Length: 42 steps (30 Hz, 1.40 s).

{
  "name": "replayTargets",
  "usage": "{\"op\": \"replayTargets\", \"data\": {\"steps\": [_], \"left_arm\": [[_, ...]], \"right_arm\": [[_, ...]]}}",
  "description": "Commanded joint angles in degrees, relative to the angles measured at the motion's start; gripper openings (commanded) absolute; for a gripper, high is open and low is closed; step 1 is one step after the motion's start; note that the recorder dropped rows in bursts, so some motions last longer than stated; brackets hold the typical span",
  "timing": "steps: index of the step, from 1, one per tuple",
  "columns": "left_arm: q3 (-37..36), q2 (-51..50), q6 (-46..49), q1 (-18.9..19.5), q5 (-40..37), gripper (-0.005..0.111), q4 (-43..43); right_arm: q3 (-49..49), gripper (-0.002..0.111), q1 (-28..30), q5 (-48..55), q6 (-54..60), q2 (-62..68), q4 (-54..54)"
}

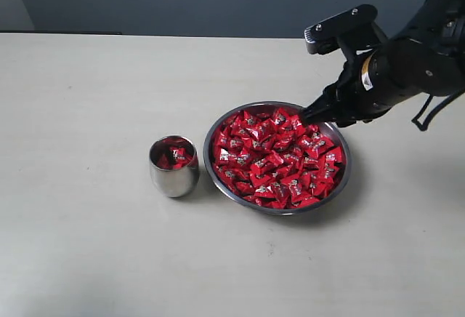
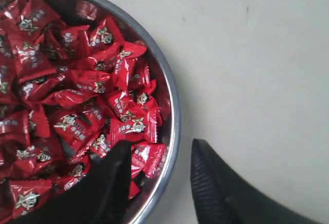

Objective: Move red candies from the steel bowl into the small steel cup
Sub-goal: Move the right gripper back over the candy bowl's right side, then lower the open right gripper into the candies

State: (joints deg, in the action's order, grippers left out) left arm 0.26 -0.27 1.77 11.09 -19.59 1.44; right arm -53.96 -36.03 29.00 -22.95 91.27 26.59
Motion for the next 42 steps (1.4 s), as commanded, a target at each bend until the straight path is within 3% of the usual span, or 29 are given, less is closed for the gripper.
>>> {"op": "replayTargets", "data": {"steps": [1,9,25,30,42], "left_arm": [[-0.3,0.3,-0.1,-0.4,0.4,0.000,0.1],[-0.3,0.3,-0.1,-0.4,0.4,0.000,0.1],[-0.3,0.3,-0.1,-0.4,0.4,0.000,0.1],[-0.3,0.3,-0.1,-0.4,0.4,0.000,0.1],[-0.3,0.3,-0.1,-0.4,0.4,0.000,0.1]], "right_arm": [[1.0,0.038,0.7,-4.8,-0.1,0.7,-4.3],[0.5,0.038,0.7,-8.1,0.0,5.8,-9.3],[-3.3,0.038,0.6,-3.1,0.4,7.7,-12.4],[-3.3,0.038,0.6,-2.7,7.2,7.9,-18.2],[-3.3,0.038,0.6,-1.0,8.0,8.5,-19.6]]}}
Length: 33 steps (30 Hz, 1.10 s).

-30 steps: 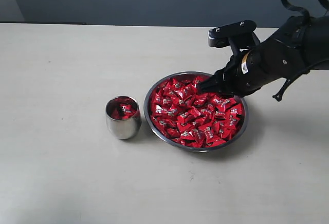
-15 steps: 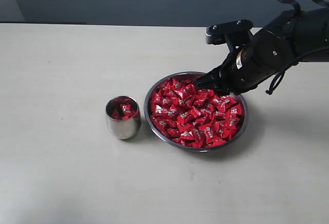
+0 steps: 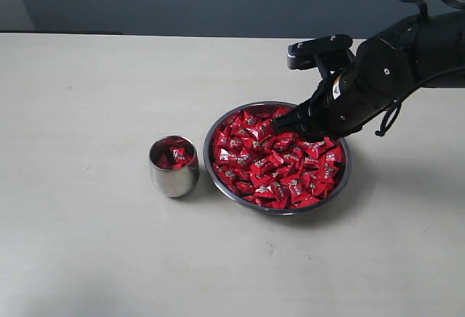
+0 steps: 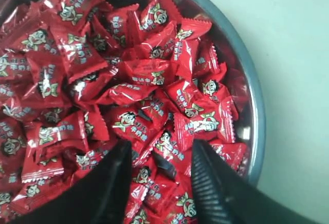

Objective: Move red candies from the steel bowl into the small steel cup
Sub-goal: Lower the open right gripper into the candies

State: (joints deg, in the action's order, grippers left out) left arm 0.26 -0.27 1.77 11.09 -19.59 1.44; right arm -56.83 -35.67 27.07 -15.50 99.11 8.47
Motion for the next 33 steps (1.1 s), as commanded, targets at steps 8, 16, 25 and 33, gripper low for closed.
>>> {"op": "replayTargets", "data": {"steps": [8,16,25,33], "left_arm": [[-0.3,0.3,-0.1,-0.4,0.4,0.000,0.1],[-0.3,0.3,-0.1,-0.4,0.4,0.000,0.1],[-0.3,0.3,-0.1,-0.4,0.4,0.000,0.1],[-0.3,0.3,-0.1,-0.4,0.4,0.000,0.1]], "right_arm": [[-0.4,0.038,0.3,2.7,0.6,0.8,-14.7],[-0.4,0.038,0.3,4.8,-2.3,2.9,-20.7],[-5.0,0.038,0.3,9.8,-5.7,5.8,-25.4],[-8.8,0.036,0.3,13.6,-7.5,5.6,-26.1]]}}
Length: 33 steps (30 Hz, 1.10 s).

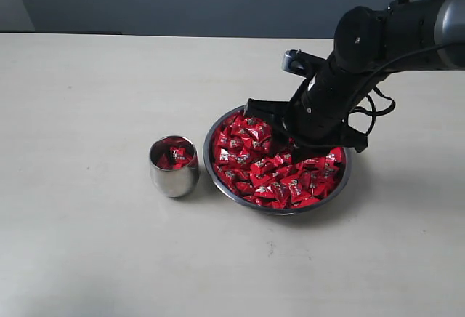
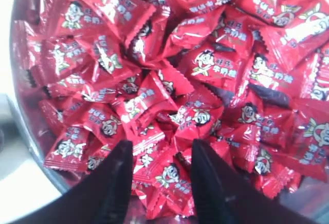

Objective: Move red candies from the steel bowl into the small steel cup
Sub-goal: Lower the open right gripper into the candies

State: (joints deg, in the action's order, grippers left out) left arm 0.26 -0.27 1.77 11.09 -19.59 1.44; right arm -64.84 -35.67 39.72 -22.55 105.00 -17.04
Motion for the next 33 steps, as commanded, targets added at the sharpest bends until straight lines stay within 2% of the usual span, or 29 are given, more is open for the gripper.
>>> {"op": "replayTargets", "data": {"steps": [1,6,16,17,20,22,24,28,33], "left_arm": [[-0.3,0.3,-0.1,-0.4,0.4,0.000,0.1],[-0.3,0.3,-0.1,-0.4,0.4,0.000,0.1],[-0.3,0.3,-0.1,-0.4,0.4,0.000,0.1],[-0.3,0.3,-0.1,-0.4,0.4,0.000,0.1],[-0.3,0.3,-0.1,-0.4,0.4,0.000,0.1],[-0.3,0.3,-0.1,-0.4,0.4,0.000,0.1],[-0.3,0.3,-0.1,-0.4,0.4,0.000,0.1],[-0.3,0.3,-0.1,-0.4,0.4,0.000,0.1],[-0.3,0.3,-0.1,-0.4,0.4,0.000,0.1]], "right_arm": [[-0.8,0.036,0.3,1.4,-0.4,-0.3,-0.6],[-0.6,0.036,0.3,2.1,-0.4,-0.3,-1.9],[-0.6,0.036,0.3,-0.6,-0.7,-0.3,-14.4],[-0.6,0.036,0.3,-0.4,-3.8,-0.3,-13.0],[-0.5,0.036,0.3,7.7,-35.5,0.4,8.8],[-0.6,0.036,0.3,9.7,-38.3,1.7,11.2],[-0.6,0.036,0.0,9.2,-38.5,2.9,5.9],[-2.2,0.036,-2.8,5.3,-42.4,4.9,4.1],[-8.8,0.036,-5.0,9.4,-49.2,6.1,11.1]]}}
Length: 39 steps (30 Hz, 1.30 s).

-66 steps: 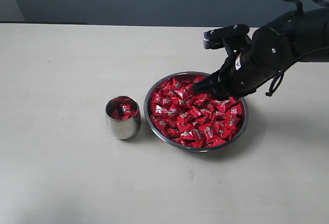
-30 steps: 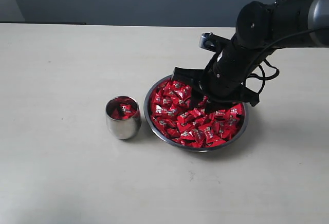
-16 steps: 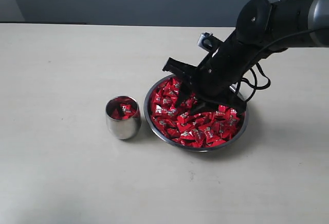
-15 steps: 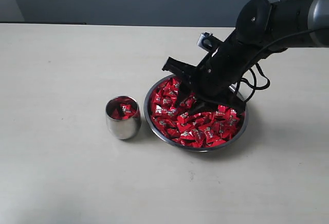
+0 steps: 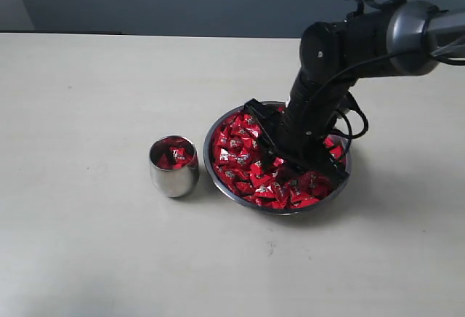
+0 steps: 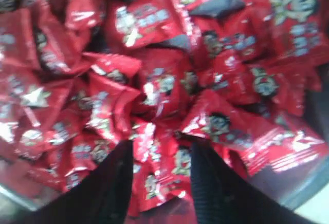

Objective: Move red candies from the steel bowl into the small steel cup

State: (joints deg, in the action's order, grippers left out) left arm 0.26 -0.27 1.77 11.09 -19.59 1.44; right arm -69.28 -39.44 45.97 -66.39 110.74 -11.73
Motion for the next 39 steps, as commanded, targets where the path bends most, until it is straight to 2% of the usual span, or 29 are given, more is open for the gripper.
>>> {"op": "replayTargets", "data": {"steps": [1,7,39], "left_arm": [[-0.3,0.3,-0.1,-0.4,0.4,0.000,0.1],[-0.3,0.3,-0.1,-0.4,0.4,0.000,0.1],[-0.3,0.3,-0.1,-0.4,0.4,0.000,0.1]], "right_arm": [[-5.7,0.036,-1.4,4.8,-7.0,0.5,7.2],[-8.6,0.036,-1.3,13.7,-9.9,1.8,10.4],[-8.6,0.036,-1.8,7.0,-10.1,3.3,10.1]]}}
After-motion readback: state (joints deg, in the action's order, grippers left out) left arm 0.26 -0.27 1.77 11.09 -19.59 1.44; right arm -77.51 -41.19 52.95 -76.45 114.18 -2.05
